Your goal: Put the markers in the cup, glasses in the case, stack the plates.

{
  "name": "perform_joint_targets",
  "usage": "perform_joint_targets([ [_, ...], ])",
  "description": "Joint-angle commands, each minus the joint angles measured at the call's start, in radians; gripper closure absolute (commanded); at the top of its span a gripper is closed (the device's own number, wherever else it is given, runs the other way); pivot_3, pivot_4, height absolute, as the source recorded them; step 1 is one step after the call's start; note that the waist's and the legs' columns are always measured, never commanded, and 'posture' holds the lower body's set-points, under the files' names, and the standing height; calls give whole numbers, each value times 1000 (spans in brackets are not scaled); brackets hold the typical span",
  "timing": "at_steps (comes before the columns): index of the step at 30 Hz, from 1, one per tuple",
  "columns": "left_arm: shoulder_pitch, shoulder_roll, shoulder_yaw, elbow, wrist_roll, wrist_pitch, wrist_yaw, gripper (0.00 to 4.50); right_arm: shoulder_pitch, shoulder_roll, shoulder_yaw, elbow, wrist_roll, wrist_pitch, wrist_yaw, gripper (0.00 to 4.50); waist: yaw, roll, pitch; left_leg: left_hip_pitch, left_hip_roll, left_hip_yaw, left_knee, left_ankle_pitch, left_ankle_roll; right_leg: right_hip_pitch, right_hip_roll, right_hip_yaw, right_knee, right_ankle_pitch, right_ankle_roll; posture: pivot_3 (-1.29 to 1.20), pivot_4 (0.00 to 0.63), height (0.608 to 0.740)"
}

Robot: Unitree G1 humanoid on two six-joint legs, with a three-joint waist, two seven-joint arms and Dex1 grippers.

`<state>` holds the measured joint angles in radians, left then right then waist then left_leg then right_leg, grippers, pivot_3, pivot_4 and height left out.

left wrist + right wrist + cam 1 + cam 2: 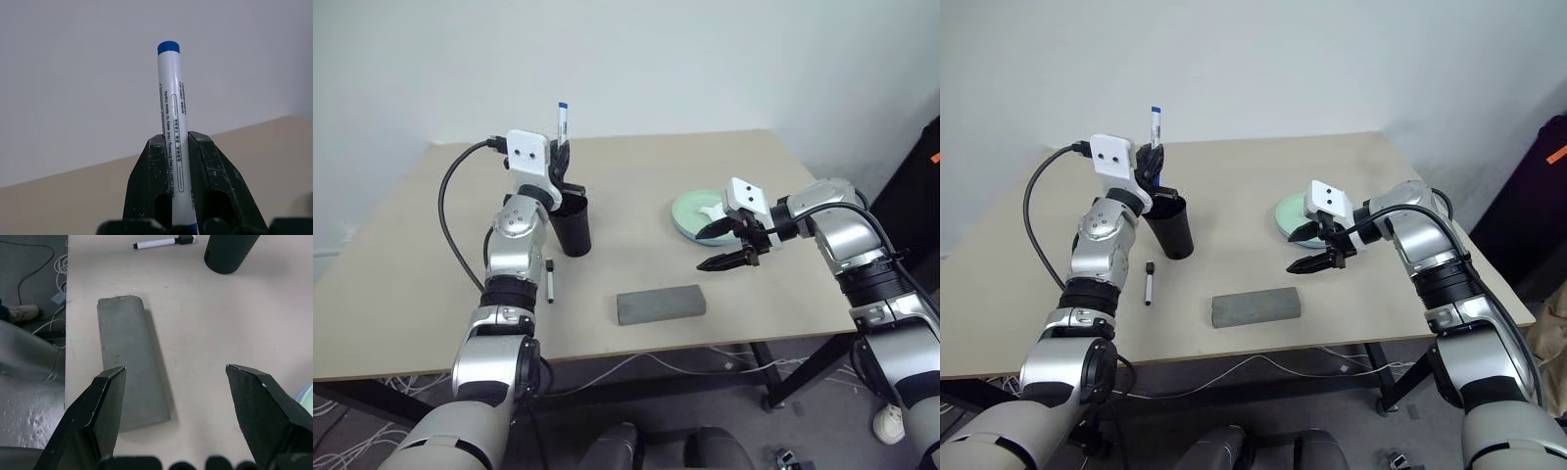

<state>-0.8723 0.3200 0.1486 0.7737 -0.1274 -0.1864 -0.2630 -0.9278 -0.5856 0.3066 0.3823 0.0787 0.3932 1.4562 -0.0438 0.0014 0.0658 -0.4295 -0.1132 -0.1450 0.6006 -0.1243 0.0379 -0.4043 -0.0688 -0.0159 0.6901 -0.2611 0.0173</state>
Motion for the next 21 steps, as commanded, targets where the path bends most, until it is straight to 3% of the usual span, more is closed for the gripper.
perform_joint_targets([
  [1, 1, 4, 8, 26, 11, -62, -1, 4368, -16, -10, -18, -34, 16, 2, 3, 958, 0, 0, 0, 0, 0, 0, 0, 0, 0, 0, 0, 0, 0, 0, 0, 0, 0, 740],
  [16, 50, -12, -5, 79, 8, -96, -36, 4368, -33, 9, -39, -17, 25, 30, -30, 958, 0, 0, 0, 0, 0, 0, 0, 0, 0, 0, 0, -1, 0, 0, 1, 0, 0, 740],
  [21, 64, -7, -6, 64, 5, -85, -53, 2630, -87, 42, -97, 24, 81, 116, -63, 958, -1, 0, 0, 0, 0, 0, 0, 0, 0, -1, 0, -1, 2, 1, 1, 0, 0, 740],
])
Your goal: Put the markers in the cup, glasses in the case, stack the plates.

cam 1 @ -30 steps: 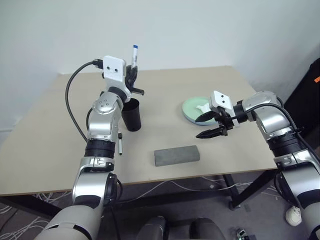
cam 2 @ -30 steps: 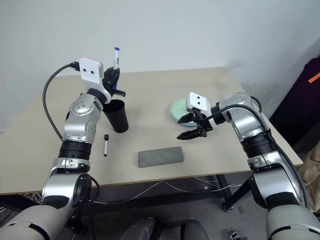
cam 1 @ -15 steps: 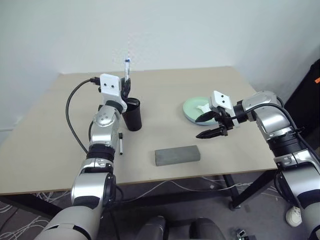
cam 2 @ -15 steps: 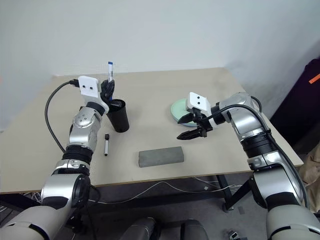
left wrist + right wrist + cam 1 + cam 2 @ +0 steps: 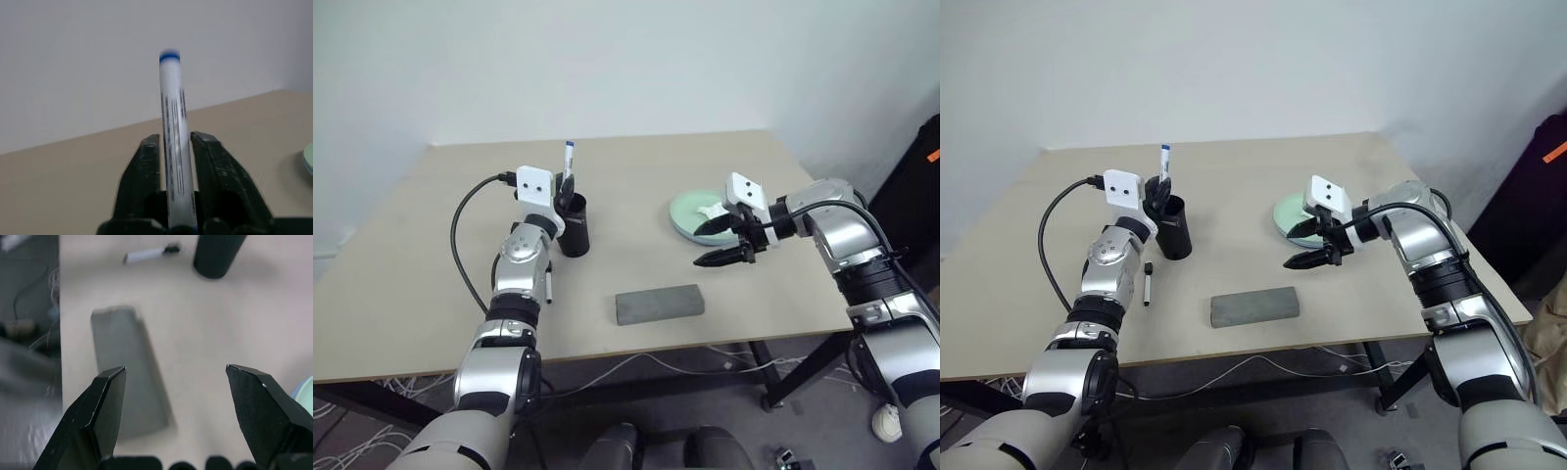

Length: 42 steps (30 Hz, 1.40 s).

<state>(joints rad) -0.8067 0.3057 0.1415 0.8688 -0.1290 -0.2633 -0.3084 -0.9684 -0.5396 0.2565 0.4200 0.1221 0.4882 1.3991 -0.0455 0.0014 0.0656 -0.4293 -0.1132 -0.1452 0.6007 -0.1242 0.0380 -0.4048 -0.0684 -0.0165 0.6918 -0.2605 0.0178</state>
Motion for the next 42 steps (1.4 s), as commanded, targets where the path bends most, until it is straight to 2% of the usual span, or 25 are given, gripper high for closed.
perform_joint_targets([
  [1, 0, 8, 1, -33, 6, -8, -8, 2254, -46, -5, -46, -16, 39, 23, -5, 958, 0, 0, 0, 0, 0, 0, 0, 0, 0, 0, 0, 0, 0, 0, 0, 0, 0, 740],
  [7, 2, 16, 2, -31, 10, -7, -5, 119, -46, -6, -42, -11, 40, 24, -11, 958, 2, 0, 0, 0, 0, 0, 0, 0, 0, -1, 0, 0, 0, 0, 0, 0, 0, 740],
  [8, 3, 18, 3, -32, 11, -7, -4, 52, -47, -6, -41, -11, 39, 24, -12, 958, 1, -1, 0, 0, 0, 0, 0, 0, 0, -1, 0, 0, 0, 0, 0, 0, 0, 740],
  [12, 7, 26, 5, -52, 10, 3, -2, 52, -50, -6, -40, -6, 39, 23, -13, 958, 1, -1, 0, 0, 0, 0, 0, 0, 0, -1, 0, 0, 0, 0, 0, 0, 0, 740],
  [16, 31, 52, 20, -191, -40, 135, -42, 52, -49, -9, -38, -7, 35, 22, -14, 958, 0, -1, 0, 0, 0, 0, 0, 0, 0, -1, 0, 0, 0, 0, 0, 0, 0, 740],
  [18, 63, 79, 21, -324, -59, 257, -61, 52, -49, -11, -37, -3, 33, 19, -15, 958, -3, 0, 0, 0, 0, 0, 0, 0, 0, -1, 0, 0, 0, 0, 0, 0, 0, 740],
  [25, 175, 206, 74, -802, -178, 915, -25, 52, -50, -19, -31, -5, 35, 26, -4, 958, -7, 0, 0, 0, 0, -1, -1, 0, 0, -2, 1, 1, 0, 0, 0, 0, 0, 740],
  [30, 235, 272, 109, -990, -209, 1260, 25, 52, -51, -18, -30, -8, 40, 33, 11, 958, -5, 0, 0, 1, 0, -1, -2, 0, 0, -3, 1, 2, 0, 0, 0, 0, 0, 740],
  [35, 283, 269, 131, -1053, -215, 1451, 65, 52, -47, -16, -32, -11, 39, 27, 10, 958, -2, 0, 0, 1, 0, -2, -2, 0, 0, -2, 1, 2, 0, 0, 0, 0, 0, 740],
  [42, 315, 162, 97, -930, -159, 1477, 150, 52, -53, -4, -32, -6, 39, 20, 4, 958, -1, 0, 0, 1, 0, -2, -2, 0, 0, -2, 1, 3, 0, 0, 0, 0, 0, 740],
])
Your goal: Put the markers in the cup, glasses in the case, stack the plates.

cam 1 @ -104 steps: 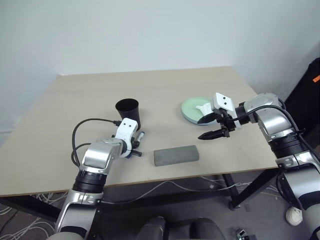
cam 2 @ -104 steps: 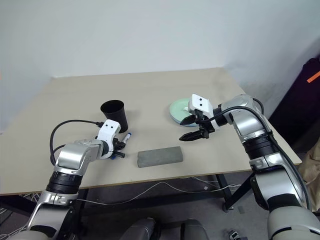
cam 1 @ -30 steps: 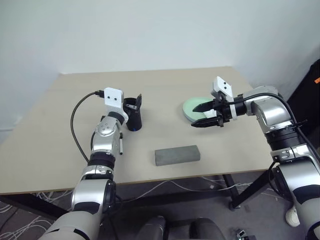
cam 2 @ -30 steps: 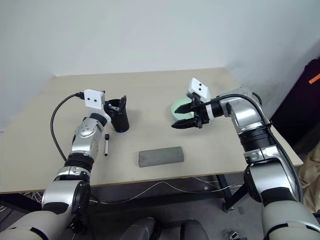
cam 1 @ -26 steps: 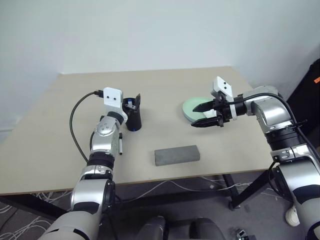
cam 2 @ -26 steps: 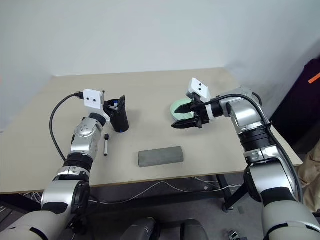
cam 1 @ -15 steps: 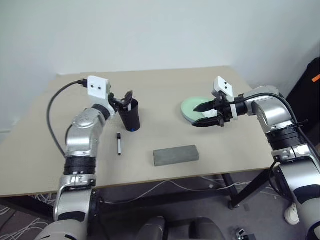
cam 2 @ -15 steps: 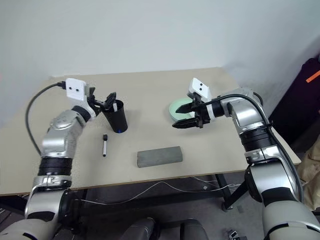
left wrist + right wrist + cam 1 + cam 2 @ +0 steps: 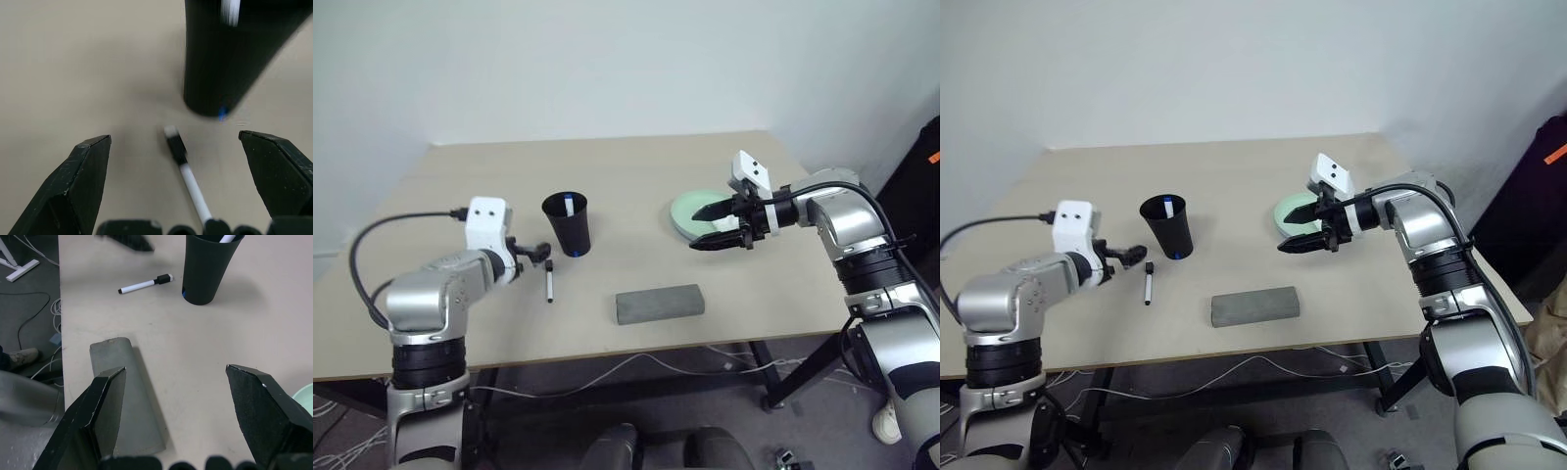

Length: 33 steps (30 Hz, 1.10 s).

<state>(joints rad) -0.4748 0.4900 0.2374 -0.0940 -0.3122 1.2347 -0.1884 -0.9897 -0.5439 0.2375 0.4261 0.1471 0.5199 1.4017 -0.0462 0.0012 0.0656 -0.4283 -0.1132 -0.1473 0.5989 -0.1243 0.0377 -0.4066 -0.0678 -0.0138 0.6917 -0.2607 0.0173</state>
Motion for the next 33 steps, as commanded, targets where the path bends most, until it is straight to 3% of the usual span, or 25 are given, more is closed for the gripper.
perform_joint_targets([
  [1, -24, -34, -6, 61, 37, -34, 43, 52, -33, 2, -12, -10, 13, -14, 1, 958, 0, 0, 0, 0, 0, 0, 0, 0, 0, 0, 0, 0, 0, 0, 0, 0, 0, 740],
  [12, -116, -72, -65, 303, 115, -155, 79, 52, -25, 8, -12, -11, 12, -31, -1, 958, 0, 0, 0, 0, 0, 1, 0, 0, 0, 0, -1, 0, 0, 0, 0, 0, 0, 740],
  [15, -130, -70, -83, 338, 130, -168, 75, 630, -25, 8, -13, -10, 12, -34, -2, 958, 0, 0, 0, 0, 0, 1, 0, 0, 0, 0, -1, 0, 0, 0, 0, 0, 0, 740],
  [25, -171, -78, -118, 418, 139, -199, 46, 4016, -22, 7, -16, -14, 14, -35, -8, 958, 0, 0, 0, 0, 0, 1, 0, 0, 0, 0, -1, 0, 0, 0, 0, 0, 0, 740],
  [33, -176, -33, -188, 379, 146, -166, -55, 4016, -23, 8, -15, -14, 13, -36, -12, 958, 0, 0, 0, 0, 0, 1, 0, 0, 0, 0, -1, -1, 0, 0, 0, 0, 0, 740],
])
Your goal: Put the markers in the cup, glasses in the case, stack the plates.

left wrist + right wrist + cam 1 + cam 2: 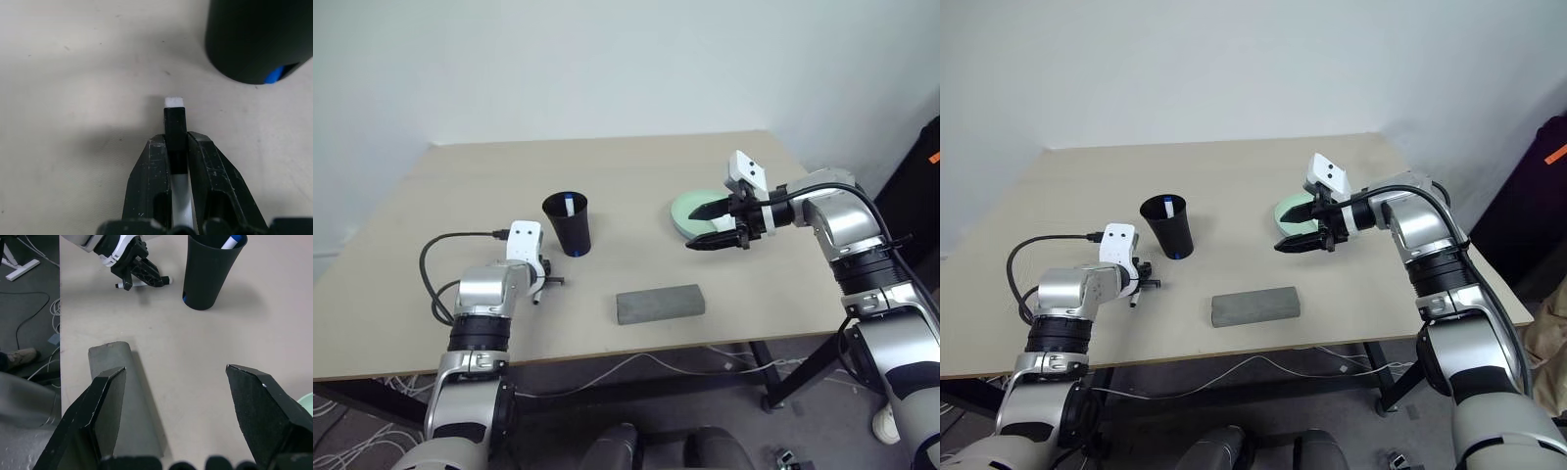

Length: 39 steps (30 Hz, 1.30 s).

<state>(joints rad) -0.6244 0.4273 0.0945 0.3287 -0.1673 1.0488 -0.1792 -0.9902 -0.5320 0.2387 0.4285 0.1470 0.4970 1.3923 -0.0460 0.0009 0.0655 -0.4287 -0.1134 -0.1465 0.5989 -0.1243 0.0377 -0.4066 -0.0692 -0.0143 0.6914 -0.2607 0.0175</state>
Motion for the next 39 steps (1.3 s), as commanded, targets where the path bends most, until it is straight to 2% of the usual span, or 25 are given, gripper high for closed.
perform_joint_targets([
  [1, -24, 46, -66, -60, -3, 32, -93, 4016, -24, -3, -16, -15, 13, -14, -3, 958, -1, 0, 0, 0, 0, 0, 0, 0, 0, 0, 0, 0, 0, 0, 0, 0, 0, 740],
  [7, 8, 177, -223, -250, -67, 122, -335, 4016, -25, -2, -14, -11, 12, -17, -2, 958, -3, 0, 0, -1, 0, 0, -1, 0, 0, -1, 0, 0, -1, 0, 0, 0, 0, 740],
  [10, 21, 241, -283, -386, -120, 94, -474, 4016, -26, 1, -14, -9, 12, -16, -2, 958, -4, 1, 0, -1, 0, 0, -2, 0, 0, -2, 0, 1, -1, 0, 0, 0, 0, 740],
  [15, -14, 202, -225, -451, -186, 19, -535, 4016, -27, 6, -13, -12, 13, -14, -5, 958, -1, 1, 0, -1, 0, 0, -3, 0, 0, -2, 0, 1, -2, 0, -1, 0, 0, 740],
  [18, -46, 110, -135, -452, -234, -120, -529, 4016, -28, 8, -12, -11, 14, -14, -6, 958, -1, 1, 1, -1, 0, 0, -3, 0, 0, -2, 0, 1, -2, -1, -1, 0, 0, 740],
  [22, -125, -3, -53, -328, -164, -420, -412, 4016, -28, 9, -13, -18, 17, -8, -6, 958, 1, 0, 1, -1, 0, -1, -3, 0, 0, -1, 0, 0, -3, 0, -1, 0, 0, 740],
  [25, -200, -65, 25, -193, -154, -556, -313, 4016, -27, 8, -13, -22, 19, -5, -7, 958, -2, 0, 0, -1, 0, 0, -3, 0, 0, -1, 0, 1, -3, 0, 0, 0, 0, 740],
  [32, -269, -89, 60, 55, -42, -942, -188, 4016, -27, 5, -12, -27, 26, -1, -10, 958, 0, 0, 0, -1, 0, 1, -2, 0, 0, 0, 0, 1, -4, 0, 0, 0, 0, 740],
  [39, -283, -79, 61, 267, 56, -1164, -68, 4016, -21, 6, -13, -37, 30, 5, -12, 958, 2, 0, 0, -1, 0, 1, -1, 0, 0, 1, 0, 0, -5, 0, 1, 0, 0, 740],
])
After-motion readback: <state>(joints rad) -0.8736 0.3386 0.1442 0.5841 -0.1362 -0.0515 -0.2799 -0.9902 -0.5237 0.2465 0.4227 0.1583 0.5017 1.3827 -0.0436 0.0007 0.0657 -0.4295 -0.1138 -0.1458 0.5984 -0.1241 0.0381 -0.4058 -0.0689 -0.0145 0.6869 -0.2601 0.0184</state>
